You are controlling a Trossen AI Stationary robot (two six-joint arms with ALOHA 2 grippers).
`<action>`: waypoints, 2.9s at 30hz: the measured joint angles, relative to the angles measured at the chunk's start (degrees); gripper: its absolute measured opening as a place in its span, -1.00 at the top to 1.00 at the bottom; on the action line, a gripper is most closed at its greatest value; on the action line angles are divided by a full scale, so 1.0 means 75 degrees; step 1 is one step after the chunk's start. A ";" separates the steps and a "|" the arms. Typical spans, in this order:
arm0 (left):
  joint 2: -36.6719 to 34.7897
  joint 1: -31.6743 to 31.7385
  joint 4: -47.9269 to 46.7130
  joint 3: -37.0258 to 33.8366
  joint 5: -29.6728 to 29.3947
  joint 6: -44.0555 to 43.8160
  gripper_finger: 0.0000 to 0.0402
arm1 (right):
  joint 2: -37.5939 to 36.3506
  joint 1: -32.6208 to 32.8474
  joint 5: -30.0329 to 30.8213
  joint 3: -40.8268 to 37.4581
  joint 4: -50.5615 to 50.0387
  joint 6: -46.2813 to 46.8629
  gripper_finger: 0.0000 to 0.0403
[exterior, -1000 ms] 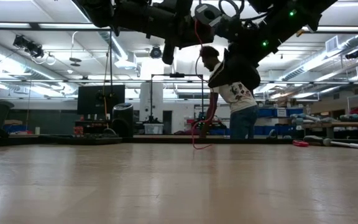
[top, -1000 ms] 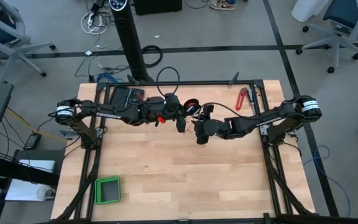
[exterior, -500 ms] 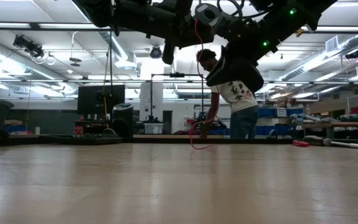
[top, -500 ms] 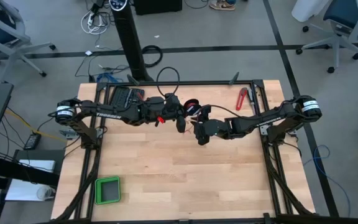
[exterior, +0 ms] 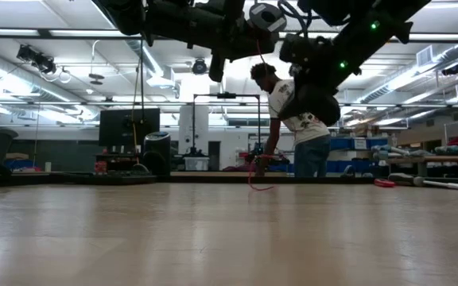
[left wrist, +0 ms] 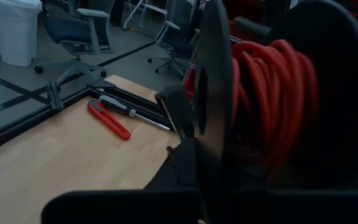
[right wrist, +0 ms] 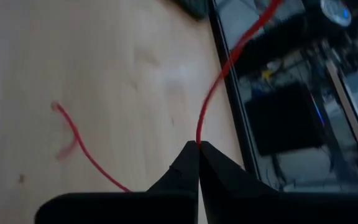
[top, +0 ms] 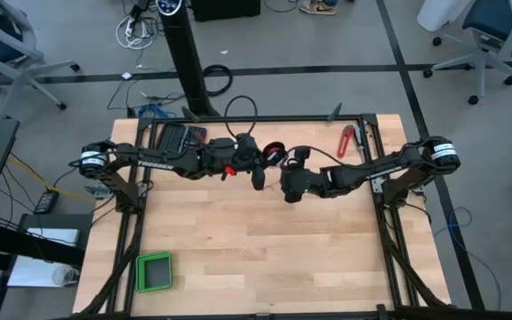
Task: Coil cords
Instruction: Coil the red wire onto the black spool
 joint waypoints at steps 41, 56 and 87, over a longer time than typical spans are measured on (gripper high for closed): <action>0.0212 0.0207 -0.6817 0.2153 -0.0955 0.2652 1.00 | -0.2584 0.0307 -0.0173 0.0000 -0.0104 0.3038 1.00; 0.1673 0.0209 -0.6547 0.3681 -0.1685 0.1943 1.00 | -0.2477 0.0367 -0.1147 0.0000 0.0791 0.2954 1.00; 0.1553 0.0466 -0.4833 0.3695 0.0612 0.0731 0.99 | -0.2055 0.1289 0.0386 -0.0001 -0.1665 0.3490 0.50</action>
